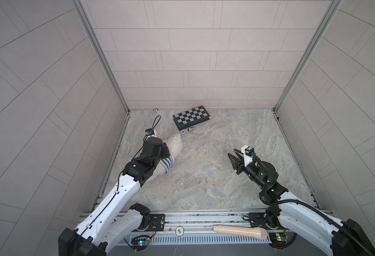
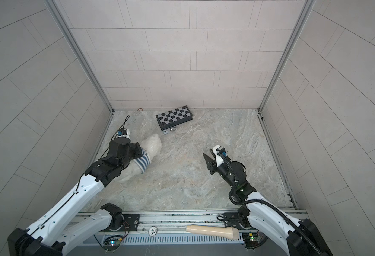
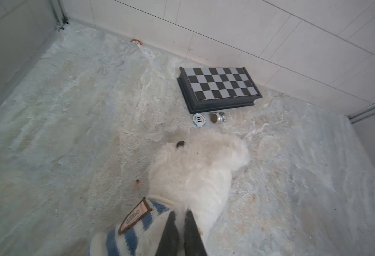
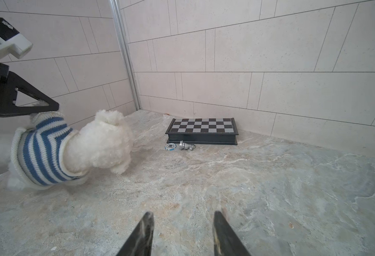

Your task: Dress the teddy bear

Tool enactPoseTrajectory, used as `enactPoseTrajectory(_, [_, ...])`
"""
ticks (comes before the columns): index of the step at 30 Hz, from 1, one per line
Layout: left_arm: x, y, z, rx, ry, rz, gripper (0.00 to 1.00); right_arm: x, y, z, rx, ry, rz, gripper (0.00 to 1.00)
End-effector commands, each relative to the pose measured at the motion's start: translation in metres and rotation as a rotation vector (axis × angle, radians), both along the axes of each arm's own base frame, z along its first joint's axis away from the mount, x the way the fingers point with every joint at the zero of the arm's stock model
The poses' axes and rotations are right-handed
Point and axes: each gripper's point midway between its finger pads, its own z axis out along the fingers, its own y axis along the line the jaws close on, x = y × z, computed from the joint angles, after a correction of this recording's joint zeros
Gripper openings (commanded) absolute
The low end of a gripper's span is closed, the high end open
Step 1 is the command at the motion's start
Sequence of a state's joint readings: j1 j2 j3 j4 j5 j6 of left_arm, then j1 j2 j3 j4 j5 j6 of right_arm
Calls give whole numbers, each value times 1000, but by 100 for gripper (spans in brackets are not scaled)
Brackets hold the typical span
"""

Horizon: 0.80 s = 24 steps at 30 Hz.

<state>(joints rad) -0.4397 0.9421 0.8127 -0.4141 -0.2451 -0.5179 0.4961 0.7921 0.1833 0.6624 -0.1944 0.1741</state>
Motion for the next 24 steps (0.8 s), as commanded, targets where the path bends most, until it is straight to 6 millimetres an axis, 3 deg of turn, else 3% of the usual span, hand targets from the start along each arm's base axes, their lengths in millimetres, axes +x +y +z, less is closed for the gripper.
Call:
enactPoseTrajectory(1, [-2,2,14,169,-17,42,0,-1,-6,1,23,-6,-20,45])
enactPoseTrajectory(3, [-1,-12,12,200,-12,28,0,-1,-7,2,29,-9,-26,45])
enactPoseTrajectory(14, [-2,-88,-40,157,57,-94,0,-6,-19,6,32,-13,-59,45])
enactPoseTrajectory(20, [-31,-131,-79,96,163,-238,0,-4,-29,6,31,-12,-101,45])
enactPoseTrajectory(24, [-54,-154,-93,52,212,-313,1,-1,-35,3,31,0,-129,45])
